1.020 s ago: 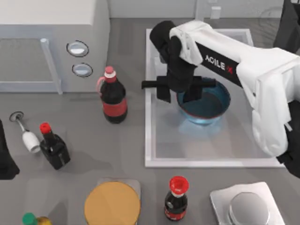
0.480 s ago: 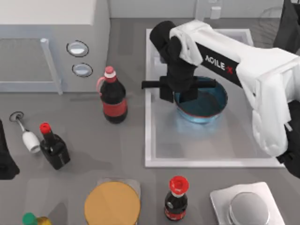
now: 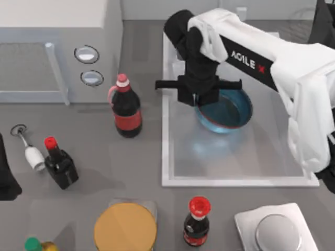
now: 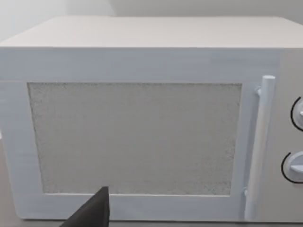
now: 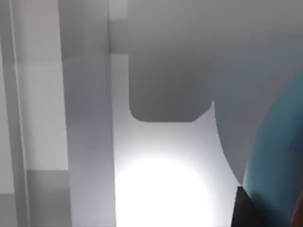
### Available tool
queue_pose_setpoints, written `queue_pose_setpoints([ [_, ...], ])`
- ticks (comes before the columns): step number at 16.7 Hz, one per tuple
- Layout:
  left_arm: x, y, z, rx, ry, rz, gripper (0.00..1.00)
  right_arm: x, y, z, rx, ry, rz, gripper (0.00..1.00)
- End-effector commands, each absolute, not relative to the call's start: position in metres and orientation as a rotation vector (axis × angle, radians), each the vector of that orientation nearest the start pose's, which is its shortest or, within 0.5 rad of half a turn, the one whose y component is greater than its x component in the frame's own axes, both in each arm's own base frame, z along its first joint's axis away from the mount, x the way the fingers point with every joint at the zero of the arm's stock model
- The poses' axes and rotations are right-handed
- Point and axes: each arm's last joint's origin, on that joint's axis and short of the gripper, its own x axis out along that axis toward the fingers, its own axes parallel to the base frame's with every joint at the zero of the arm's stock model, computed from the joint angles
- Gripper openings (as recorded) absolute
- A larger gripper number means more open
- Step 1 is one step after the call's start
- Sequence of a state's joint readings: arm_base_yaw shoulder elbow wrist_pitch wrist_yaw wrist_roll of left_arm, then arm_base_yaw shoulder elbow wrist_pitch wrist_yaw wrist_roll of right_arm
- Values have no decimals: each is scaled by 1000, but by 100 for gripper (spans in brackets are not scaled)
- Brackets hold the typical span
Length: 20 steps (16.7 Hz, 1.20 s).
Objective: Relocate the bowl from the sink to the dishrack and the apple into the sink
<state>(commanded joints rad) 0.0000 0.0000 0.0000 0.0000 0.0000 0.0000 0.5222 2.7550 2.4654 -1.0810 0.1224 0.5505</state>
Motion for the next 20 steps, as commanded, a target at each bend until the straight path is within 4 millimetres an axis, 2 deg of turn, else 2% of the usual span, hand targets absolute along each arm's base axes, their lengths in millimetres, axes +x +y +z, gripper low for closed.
queue_pose_setpoints([
  [3,106,-1,160,0,0,0,100,445,282,146,45,1320,-23,0],
  [5,106,-1,160,0,0,0,100,420,287,187,60,1310,-31,0],
  [8,106,-1,160,0,0,0,100,369,293,245,73,1308,-36,0],
  [11,106,-1,160,0,0,0,100,310,295,290,71,1319,-32,0],
  [13,106,-1,160,0,0,0,100,271,291,313,61,1330,-27,0],
  [16,106,-1,160,0,0,0,100,220,282,336,39,1348,-18,0],
  [18,106,-1,160,0,0,0,100,196,275,344,24,1358,-13,0],
  [20,106,-1,160,0,0,0,100,182,271,349,13,1365,-11,0],
])
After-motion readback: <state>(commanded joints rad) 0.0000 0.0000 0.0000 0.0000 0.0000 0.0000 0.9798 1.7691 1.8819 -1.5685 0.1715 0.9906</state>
